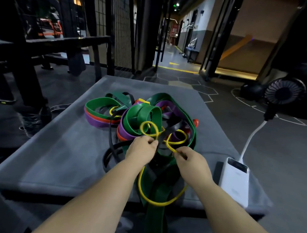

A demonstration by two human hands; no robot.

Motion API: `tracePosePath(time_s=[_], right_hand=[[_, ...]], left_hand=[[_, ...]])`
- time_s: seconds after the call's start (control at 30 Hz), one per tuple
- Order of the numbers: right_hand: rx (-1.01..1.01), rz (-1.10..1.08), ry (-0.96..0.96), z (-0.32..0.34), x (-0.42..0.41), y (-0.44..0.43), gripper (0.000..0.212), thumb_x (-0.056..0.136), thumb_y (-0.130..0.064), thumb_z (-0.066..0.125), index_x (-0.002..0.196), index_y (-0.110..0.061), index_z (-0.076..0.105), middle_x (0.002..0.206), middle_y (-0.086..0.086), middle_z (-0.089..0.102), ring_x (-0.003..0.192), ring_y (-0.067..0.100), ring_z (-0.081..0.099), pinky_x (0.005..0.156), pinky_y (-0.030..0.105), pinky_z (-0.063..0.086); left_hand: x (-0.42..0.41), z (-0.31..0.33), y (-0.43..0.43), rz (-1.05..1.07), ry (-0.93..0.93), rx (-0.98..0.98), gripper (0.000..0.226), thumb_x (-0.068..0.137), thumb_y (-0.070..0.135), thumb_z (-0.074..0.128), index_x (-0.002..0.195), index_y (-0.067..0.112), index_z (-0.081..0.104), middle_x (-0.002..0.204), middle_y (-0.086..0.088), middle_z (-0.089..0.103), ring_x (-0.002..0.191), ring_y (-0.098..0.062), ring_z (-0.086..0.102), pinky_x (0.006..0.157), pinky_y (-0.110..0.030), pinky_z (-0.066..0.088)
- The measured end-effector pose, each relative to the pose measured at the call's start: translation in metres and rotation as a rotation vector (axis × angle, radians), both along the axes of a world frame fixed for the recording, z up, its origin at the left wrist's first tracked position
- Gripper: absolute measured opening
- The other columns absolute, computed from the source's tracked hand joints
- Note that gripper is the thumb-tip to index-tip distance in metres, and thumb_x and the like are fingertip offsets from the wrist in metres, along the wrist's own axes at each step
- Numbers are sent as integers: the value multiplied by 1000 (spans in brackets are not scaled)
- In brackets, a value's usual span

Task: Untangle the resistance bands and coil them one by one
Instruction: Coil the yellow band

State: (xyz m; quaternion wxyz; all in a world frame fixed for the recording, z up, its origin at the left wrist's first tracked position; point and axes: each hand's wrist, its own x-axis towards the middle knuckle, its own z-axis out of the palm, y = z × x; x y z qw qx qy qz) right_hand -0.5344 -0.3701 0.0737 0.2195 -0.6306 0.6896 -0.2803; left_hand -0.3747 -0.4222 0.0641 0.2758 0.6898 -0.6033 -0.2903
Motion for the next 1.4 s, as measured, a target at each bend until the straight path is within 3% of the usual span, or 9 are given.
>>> tracePosePath(time_s=[0.23, 0.4, 0.73, 0.83, 0.97, 1.03, 1.2, 1.3, 1.4], right_hand=[[62, 13, 39, 9, -4, 6, 18, 91, -28, 50, 90, -29, 67, 80, -4, 65, 77, 17, 60, 60, 29, 43], [47, -51, 63, 12, -5, 5, 30, 88, -34, 54, 118, -32, 60, 108, -5, 62, 99, 18, 58, 77, 31, 47], [11, -53, -407, 21, 8, -5, 65, 93, -47, 59, 147, -21, 34, 96, -14, 49, 97, 11, 49, 86, 28, 38], [18, -105, -391, 17, 4, -12, 46, 94, -45, 57, 129, -16, 56, 99, -3, 63, 92, 14, 55, 77, 29, 43], [-104, -33, -460, 25, -3, -8, 32, 98, -42, 51, 84, -20, 69, 68, -7, 56, 67, 10, 50, 63, 27, 39], [-159, 35, -436, 31, -4, 0, 30, 98, -37, 53, 80, -17, 66, 65, -7, 52, 61, 3, 46, 60, 22, 37], [-245, 281, -412, 37, -2, 19, 23, 93, -32, 60, 75, -18, 61, 79, 4, 56, 72, 10, 52, 72, 26, 42], [-189, 451, -372, 34, 3, 29, 14, 82, -33, 65, 70, -26, 62, 83, -4, 53, 77, 3, 54, 77, 19, 42], [-107, 534, -191, 29, 3, 34, 22, 86, -24, 73, 68, -32, 64, 92, -3, 55, 86, 2, 55, 83, 14, 40]], left_hand=[[-7, 8, 14, -16, 247, -16, 15, 88, 32, 63, 84, 17, 58, 87, 0, 60, 75, -16, 52, 61, -29, 38], [2, 10, 20, -80, 274, -5, 14, 89, 28, 58, 82, 17, 53, 80, -2, 57, 72, -18, 51, 64, -32, 43], [7, 11, 35, -360, 202, -39, 10, 86, 30, 69, 82, 27, 60, 75, 8, 60, 71, -11, 55, 71, -31, 46], [8, 8, 37, -431, 278, 3, 9, 83, 32, 70, 80, 29, 62, 72, 11, 59, 72, -10, 53, 74, -35, 47], [9, 6, 37, -350, 261, -30, 11, 84, 28, 72, 84, 27, 61, 76, 9, 60, 71, -11, 54, 69, -31, 46], [8, 7, 36, -247, 359, -59, 17, 85, 27, 71, 91, 29, 56, 88, 6, 62, 76, -13, 57, 69, -31, 47], [-2, 25, 39, 6, 1038, 238, 40, 95, 47, 53, 113, 11, 54, 102, -10, 64, 74, -24, 65, 65, -36, 53], [-3, 30, 40, 4, 1074, 336, 54, 94, 54, 49, 117, 6, 58, 103, -15, 64, 70, -24, 65, 58, -31, 54], [-3, 35, 46, -19, 1015, 329, 36, 98, 38, 50, 101, 5, 64, 88, -10, 68, 62, -19, 63, 49, -25, 51]])
